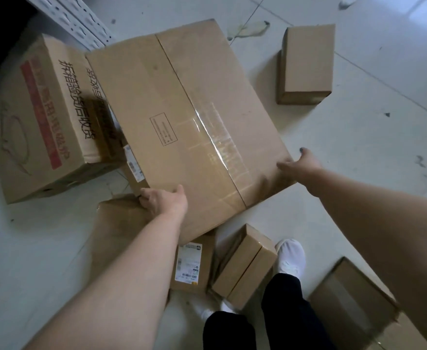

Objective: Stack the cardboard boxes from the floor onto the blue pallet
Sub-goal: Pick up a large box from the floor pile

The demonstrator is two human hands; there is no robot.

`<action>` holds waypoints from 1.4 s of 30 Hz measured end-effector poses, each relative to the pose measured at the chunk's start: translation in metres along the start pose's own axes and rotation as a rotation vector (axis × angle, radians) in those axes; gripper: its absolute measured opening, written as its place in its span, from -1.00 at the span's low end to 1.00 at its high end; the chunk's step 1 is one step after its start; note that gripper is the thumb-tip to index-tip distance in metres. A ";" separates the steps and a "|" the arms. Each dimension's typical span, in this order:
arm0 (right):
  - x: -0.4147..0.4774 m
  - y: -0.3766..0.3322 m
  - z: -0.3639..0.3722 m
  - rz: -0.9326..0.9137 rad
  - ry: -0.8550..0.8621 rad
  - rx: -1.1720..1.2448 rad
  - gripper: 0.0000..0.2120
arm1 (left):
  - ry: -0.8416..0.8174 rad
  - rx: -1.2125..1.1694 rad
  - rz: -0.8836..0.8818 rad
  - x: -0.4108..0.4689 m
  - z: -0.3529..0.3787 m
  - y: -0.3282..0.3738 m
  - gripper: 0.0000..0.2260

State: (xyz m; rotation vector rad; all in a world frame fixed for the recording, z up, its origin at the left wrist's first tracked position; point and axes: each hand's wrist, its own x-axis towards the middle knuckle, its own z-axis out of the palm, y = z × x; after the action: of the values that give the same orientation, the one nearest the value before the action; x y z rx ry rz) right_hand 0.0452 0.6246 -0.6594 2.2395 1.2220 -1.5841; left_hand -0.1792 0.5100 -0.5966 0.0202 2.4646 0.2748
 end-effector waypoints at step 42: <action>-0.399 -0.048 -0.062 -0.179 -0.084 0.075 -0.28 | -0.172 -0.085 0.083 -0.141 -0.356 -0.078 -0.24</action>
State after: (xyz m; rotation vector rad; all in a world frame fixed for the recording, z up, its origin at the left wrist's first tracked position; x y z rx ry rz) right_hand 0.0109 0.4775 -0.2817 2.1337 1.3957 -1.7967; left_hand -0.2818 0.3539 -0.2530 0.1057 2.2820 0.3967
